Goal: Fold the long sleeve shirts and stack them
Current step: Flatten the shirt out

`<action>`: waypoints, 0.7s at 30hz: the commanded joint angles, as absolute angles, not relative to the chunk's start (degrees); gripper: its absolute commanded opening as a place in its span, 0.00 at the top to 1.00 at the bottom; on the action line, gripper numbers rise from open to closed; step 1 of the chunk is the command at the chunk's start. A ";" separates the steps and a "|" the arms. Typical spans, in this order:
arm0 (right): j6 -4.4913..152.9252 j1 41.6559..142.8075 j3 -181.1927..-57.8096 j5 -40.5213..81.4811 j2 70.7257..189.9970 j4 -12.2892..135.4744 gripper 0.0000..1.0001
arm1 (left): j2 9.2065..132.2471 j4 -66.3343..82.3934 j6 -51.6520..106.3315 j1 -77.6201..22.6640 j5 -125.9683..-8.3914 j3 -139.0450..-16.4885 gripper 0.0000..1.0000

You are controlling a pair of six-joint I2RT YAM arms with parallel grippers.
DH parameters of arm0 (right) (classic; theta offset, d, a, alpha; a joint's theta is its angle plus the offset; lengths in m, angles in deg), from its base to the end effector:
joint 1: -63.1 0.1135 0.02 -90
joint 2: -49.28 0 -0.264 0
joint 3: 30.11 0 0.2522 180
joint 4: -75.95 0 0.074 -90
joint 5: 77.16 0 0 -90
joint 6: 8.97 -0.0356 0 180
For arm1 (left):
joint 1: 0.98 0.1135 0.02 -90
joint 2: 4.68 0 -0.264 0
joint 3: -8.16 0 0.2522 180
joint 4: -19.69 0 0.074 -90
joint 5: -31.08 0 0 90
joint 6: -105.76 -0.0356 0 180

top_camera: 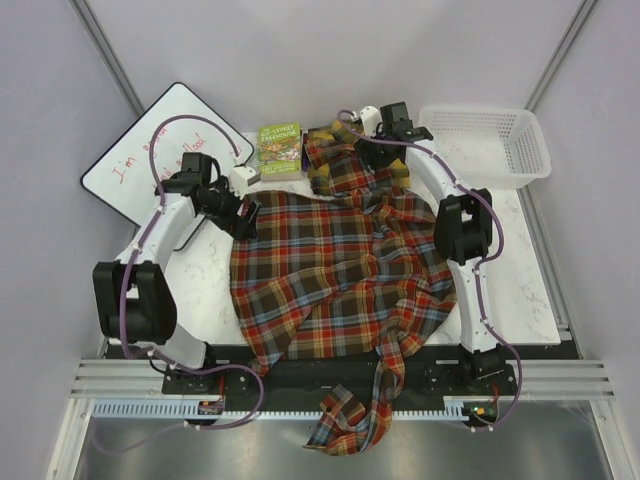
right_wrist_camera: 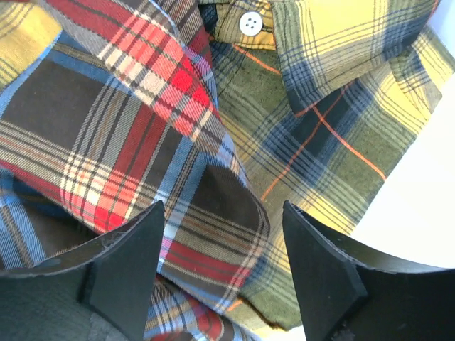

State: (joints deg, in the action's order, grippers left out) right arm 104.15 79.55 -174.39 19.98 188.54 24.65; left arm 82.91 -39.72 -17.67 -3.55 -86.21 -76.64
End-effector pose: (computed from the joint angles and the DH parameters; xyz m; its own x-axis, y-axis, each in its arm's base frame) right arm 0.5232 0.1591 0.2289 -0.4948 -0.5523 -0.6709 -0.6064 0.7725 -0.1888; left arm 0.3090 -0.0302 0.2715 -0.5979 0.5169 -0.6127 0.6984 0.7111 -0.0815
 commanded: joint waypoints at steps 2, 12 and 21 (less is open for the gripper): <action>101.78 78.84 -170.00 21.01 186.30 29.22 0.28 | 92.25 -32.49 -19.38 -2.56 -86.08 -83.11 0.05; 100.19 76.82 -168.58 26.19 184.72 31.25 0.67 | 106.93 -21.15 -27.65 -2.82 -84.14 -94.96 0.19; 100.54 76.73 -169.38 27.78 183.76 31.69 0.82 | 115.29 -21.23 -30.91 -2.91 -84.50 -102.36 0.19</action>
